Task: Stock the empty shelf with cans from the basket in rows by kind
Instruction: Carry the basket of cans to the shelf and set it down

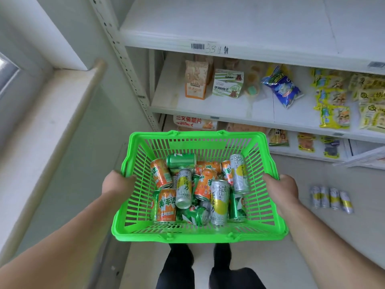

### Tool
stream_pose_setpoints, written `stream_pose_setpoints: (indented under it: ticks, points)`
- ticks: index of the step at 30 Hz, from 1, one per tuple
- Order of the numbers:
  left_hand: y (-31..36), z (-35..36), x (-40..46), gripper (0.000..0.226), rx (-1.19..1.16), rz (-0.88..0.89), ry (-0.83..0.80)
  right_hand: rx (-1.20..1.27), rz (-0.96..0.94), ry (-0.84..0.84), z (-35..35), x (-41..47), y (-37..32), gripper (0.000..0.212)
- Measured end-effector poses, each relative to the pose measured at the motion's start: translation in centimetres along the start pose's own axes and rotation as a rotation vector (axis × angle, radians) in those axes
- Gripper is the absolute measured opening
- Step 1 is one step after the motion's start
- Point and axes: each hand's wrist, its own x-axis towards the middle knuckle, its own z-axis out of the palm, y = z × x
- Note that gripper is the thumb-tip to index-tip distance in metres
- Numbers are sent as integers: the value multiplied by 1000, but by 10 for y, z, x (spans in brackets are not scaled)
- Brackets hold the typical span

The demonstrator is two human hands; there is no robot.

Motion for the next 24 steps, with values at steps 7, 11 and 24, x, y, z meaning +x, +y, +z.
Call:
stream_pose_setpoints:
  ticks: [7, 11, 24]
  points:
    - [19, 2, 69, 31, 22, 8, -54, -39, 49, 4, 48, 20, -17, 30]
    - [29, 9, 100, 32, 37, -5, -79, -56, 91, -3, 72, 41, -26, 32]
    - [37, 99, 260, 18, 106, 28, -137, -204, 155, -54, 200, 137, 7, 32]
